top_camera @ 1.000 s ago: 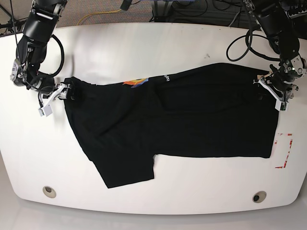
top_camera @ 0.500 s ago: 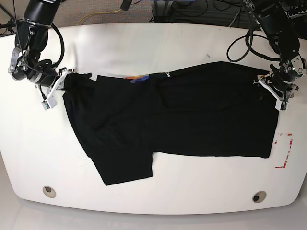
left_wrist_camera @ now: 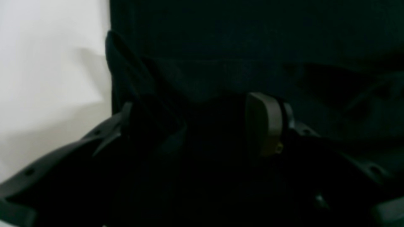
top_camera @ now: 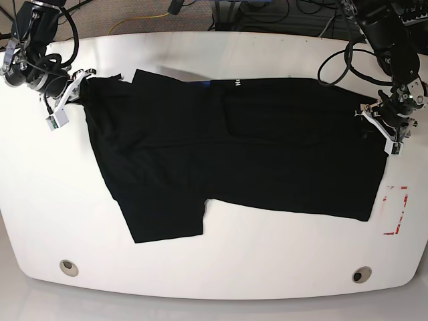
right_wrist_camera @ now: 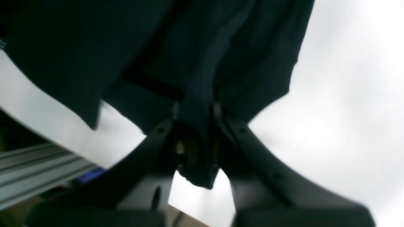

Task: Fold the T-shirt properly
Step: 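Hold the shirt edge with both grippers and tension it taut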

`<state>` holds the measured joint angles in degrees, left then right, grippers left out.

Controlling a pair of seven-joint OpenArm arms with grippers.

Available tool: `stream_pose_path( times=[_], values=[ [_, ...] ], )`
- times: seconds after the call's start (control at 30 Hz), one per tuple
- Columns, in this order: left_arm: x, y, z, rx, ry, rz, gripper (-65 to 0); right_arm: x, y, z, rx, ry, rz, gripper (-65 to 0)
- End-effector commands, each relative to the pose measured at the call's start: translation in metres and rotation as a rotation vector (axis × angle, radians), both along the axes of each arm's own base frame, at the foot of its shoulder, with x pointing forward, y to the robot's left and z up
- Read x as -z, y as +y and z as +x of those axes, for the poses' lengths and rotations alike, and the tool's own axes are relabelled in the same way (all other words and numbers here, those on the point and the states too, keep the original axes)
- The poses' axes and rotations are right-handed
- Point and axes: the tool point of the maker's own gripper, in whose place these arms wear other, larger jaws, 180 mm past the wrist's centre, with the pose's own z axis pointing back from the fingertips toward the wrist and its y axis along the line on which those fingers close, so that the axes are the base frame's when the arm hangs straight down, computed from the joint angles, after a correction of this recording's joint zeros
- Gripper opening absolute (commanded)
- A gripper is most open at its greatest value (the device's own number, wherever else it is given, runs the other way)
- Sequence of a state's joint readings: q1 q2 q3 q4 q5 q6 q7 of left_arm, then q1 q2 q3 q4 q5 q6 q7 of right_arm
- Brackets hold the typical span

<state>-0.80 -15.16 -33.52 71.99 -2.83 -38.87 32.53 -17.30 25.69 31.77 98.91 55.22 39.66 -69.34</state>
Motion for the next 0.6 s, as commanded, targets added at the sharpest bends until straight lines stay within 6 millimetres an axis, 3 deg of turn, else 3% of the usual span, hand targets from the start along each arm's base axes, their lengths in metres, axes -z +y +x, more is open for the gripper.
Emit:
stream_pose_path(
  times=[0.0, 0.07, 0.13, 0.33, 0.47, 0.57],
  values=[
    [0.001, 0.013, -0.006, -0.006, 0.049, 0.046, -25.1, -0.022, 0.001, 0.009, -0.022, -0.068, 0.041, -48.2],
    [0.0, 0.013, -0.006, -0.005, 0.048, 0.047, -25.1, -0.026, 0.005, 0.009, -0.024, -0.08, 0.08, -37.9],
    [0.0, 0.013, -0.006, -0.005, 0.048, 0.047, -25.1, -0.03, 0.009, 0.009, -0.029, -0.091, 0.108, -32.2],
    [0.0, 0.012, -0.006, -0.004, 0.047, 0.047, -25.1, -0.027, 0.011, 0.001, -0.031, -0.071, 0.126, -35.0],
    [0.0, 0.013, -0.006, -0.005, 0.048, 0.047, -25.1, -0.014, 0.0, 0.0, -0.01, -0.036, 0.067, -31.5],
    [-0.001, 0.013, -0.005, -0.005, 0.046, 0.048, -25.1, -0.007, -0.01, 0.011, 0.009, -0.034, -0.016, -26.0]
  ],
)
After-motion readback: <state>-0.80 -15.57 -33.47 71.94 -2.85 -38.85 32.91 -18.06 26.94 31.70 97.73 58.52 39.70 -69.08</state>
